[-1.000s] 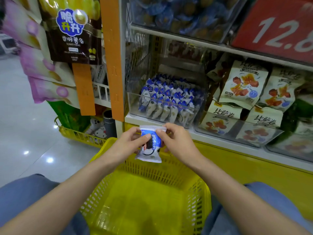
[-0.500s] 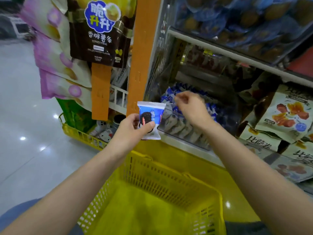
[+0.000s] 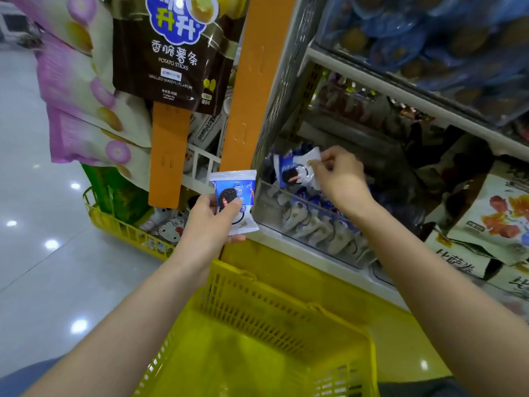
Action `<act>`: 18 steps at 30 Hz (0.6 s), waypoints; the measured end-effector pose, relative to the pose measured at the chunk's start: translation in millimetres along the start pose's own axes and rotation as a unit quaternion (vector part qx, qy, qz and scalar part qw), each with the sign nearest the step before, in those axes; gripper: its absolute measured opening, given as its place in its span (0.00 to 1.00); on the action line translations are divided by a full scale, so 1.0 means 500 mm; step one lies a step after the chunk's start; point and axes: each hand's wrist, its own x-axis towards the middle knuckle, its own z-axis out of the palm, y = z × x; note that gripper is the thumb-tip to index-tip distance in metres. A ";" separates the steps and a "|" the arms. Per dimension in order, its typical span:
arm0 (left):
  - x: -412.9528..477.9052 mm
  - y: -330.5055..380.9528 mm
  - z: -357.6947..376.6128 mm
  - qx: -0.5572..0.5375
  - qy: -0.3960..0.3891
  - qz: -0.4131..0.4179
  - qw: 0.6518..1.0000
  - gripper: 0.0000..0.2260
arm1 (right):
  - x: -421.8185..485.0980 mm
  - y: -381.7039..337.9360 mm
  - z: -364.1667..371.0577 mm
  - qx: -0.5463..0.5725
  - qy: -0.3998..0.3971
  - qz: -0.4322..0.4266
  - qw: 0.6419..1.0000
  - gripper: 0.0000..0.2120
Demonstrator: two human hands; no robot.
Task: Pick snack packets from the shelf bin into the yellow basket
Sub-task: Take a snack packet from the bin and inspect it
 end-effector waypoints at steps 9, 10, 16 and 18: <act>-0.065 0.010 0.039 -0.050 -0.172 -0.120 0.976 0.20 | -0.177 0.020 -0.062 0.186 -0.231 -0.058 0.953 0.07; -0.079 0.010 0.046 -0.023 -0.200 -0.120 0.972 0.23 | -0.190 0.021 -0.060 0.177 -0.237 -0.063 0.953 0.06; -0.118 -0.002 0.060 0.088 -0.230 -0.055 0.968 0.27 | -0.229 0.019 -0.052 0.180 -0.174 -0.034 0.967 0.06; -0.114 0.002 0.055 0.101 -0.227 -0.037 0.968 0.27 | -0.231 0.019 -0.054 0.197 -0.110 0.026 0.974 0.09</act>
